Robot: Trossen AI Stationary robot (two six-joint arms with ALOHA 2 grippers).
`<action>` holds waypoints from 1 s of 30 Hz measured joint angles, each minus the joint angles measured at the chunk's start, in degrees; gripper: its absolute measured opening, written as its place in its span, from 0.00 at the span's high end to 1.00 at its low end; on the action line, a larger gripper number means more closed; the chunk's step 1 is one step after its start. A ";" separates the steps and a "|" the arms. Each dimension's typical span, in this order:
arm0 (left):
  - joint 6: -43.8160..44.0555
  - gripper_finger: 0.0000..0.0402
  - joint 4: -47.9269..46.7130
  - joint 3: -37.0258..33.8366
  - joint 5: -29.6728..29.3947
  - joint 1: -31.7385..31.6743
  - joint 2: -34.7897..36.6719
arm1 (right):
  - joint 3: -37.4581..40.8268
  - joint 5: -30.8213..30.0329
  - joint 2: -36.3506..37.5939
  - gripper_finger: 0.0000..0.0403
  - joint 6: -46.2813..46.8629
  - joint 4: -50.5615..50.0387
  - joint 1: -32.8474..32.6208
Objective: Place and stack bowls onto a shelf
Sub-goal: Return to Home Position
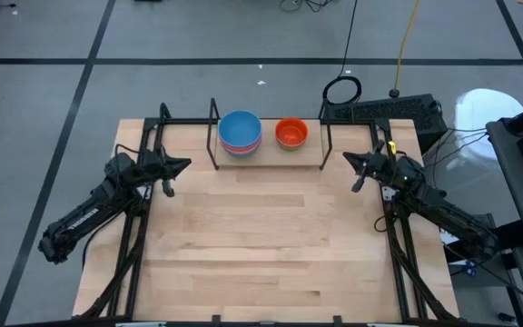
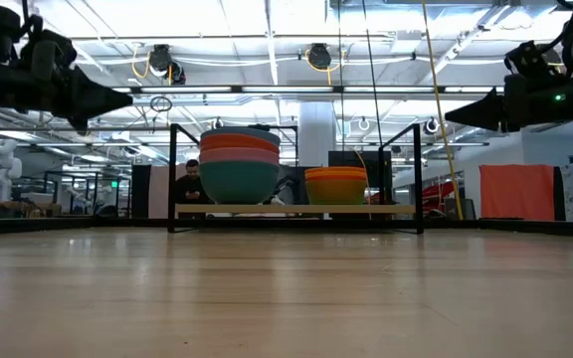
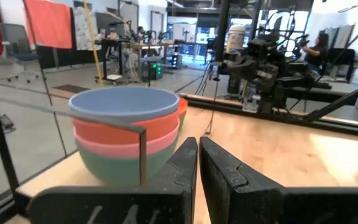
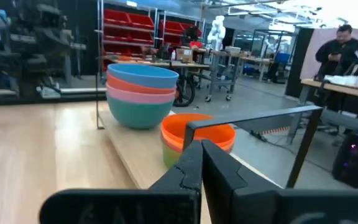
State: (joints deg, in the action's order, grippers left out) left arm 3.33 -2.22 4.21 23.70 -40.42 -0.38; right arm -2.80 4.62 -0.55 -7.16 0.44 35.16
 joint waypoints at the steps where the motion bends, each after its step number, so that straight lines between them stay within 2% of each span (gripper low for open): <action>1: 0.04 0.94 0.04 -0.42 -0.53 0.00 0.00 | 1.04 0.14 -0.08 1.00 0.68 1.59 0.00; 19: 1.55 0.94 0.64 -2.17 -10.68 0.00 -0.31 | 1.74 0.04 -0.19 1.00 0.38 1.67 0.00; 30: 1.93 0.94 0.59 -2.16 -10.81 0.00 -1.16 | 1.89 -0.07 -0.23 1.00 0.31 1.33 0.00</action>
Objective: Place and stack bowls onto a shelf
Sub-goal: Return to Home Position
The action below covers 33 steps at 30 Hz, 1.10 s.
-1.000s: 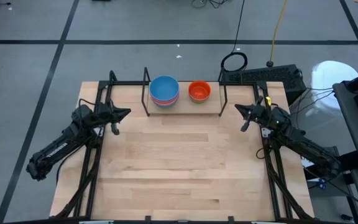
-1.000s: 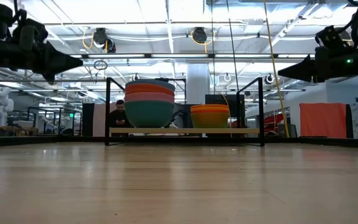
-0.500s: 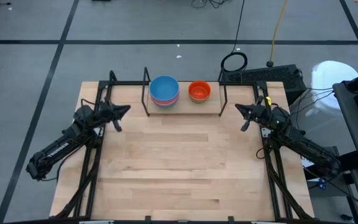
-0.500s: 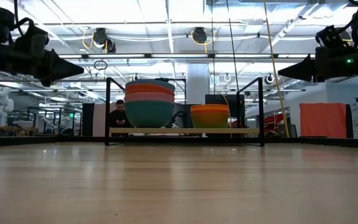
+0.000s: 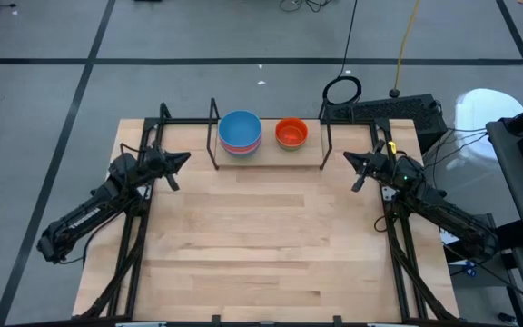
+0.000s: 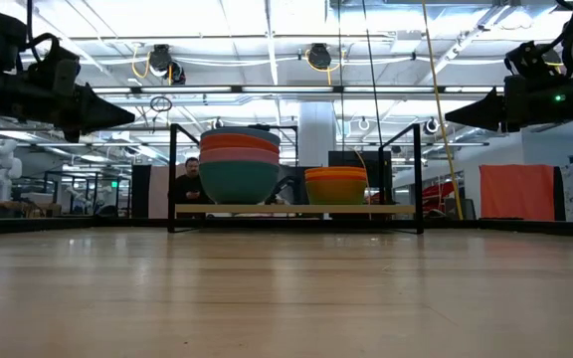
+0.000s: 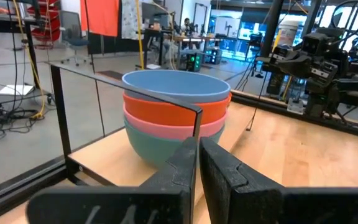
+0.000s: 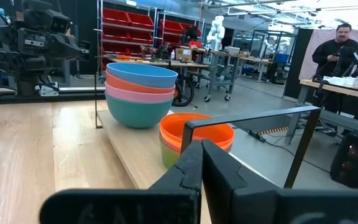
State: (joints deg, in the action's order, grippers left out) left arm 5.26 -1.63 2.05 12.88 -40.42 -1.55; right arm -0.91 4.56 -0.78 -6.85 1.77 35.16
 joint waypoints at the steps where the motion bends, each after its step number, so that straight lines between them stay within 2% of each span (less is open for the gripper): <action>1: 0.00 0.94 0.00 0.01 0.00 0.00 -0.35 | 0.00 0.00 0.00 1.00 0.00 -0.03 0.00; 8: 4.85 0.94 -0.02 0.01 -0.02 0.00 -4.32 | 0.02 0.00 -0.04 1.00 -0.02 -0.12 0.00; 12: 1.94 0.94 -0.03 0.01 -0.02 0.00 -6.34 | 0.04 -0.01 -0.04 1.00 0.25 -0.18 0.00; 16: 4.00 0.94 -0.04 0.01 -0.02 0.00 -7.78 | 0.04 0.00 -0.07 1.00 0.24 -0.23 0.00; 20: 7.44 0.94 -0.01 0.01 0.00 0.00 -8.05 | 0.04 0.00 -0.05 1.00 0.39 -0.25 0.00; 33: 6.93 0.94 0.09 0.01 0.00 0.00 -8.06 | 0.04 0.00 -0.07 1.00 8.37 -0.27 0.00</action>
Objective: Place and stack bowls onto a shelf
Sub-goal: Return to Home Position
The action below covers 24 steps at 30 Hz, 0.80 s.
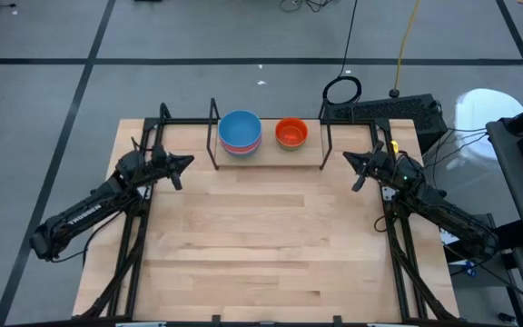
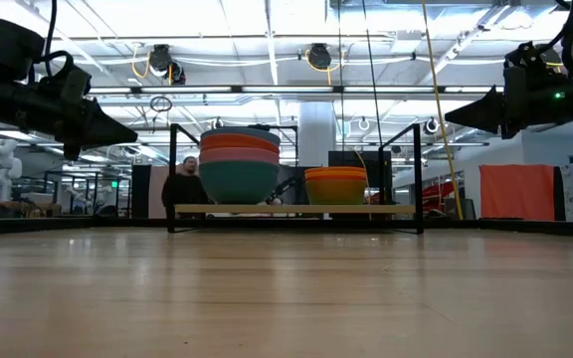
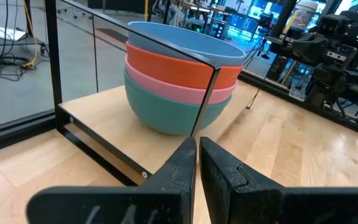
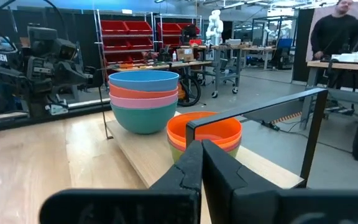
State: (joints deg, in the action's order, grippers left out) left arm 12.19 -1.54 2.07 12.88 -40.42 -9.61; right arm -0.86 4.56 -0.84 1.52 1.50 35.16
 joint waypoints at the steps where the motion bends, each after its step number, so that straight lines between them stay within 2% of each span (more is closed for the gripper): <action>1: 0.02 0.94 0.00 0.00 0.00 0.00 0.00 | 0.00 0.00 0.00 1.00 -0.03 0.00 0.00; 24: 0.07 0.94 0.09 0.02 0.02 0.00 0.00 | 0.00 0.02 0.00 1.00 -0.66 0.63 0.00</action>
